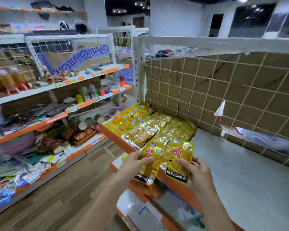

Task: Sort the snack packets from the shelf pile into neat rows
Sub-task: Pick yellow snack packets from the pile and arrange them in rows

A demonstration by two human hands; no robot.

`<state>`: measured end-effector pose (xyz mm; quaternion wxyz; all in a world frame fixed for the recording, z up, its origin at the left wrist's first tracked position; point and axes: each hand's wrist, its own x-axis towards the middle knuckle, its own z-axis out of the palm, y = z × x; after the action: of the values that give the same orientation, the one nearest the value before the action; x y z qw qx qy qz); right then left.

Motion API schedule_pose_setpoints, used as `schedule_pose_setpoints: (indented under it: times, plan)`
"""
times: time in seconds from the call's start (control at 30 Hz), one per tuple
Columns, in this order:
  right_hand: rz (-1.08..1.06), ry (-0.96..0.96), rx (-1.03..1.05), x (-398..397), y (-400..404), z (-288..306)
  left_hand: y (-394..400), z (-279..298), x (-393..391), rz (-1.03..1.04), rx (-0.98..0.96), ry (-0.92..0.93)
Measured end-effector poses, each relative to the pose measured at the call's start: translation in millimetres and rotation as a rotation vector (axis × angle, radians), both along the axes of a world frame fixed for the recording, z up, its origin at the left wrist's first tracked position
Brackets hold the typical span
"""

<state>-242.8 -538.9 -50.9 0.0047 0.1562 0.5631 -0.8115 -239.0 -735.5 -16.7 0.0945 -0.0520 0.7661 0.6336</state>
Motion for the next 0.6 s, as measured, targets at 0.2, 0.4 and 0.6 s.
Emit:
schedule_pose_setpoints:
  times: [0.2,0.4,0.6]
  plan:
    - [-0.296,-0.021,0.109,-33,56,-1,68,-10,-90,-0.149,-0.115,-0.065]
    - [-0.431,-0.154,0.378,-73,97,-6,150,-8,-162,-0.347,-0.286,0.034]
    - [-0.389,-0.318,0.747,-111,105,-11,186,-18,-196,-0.496,-0.492,0.119]
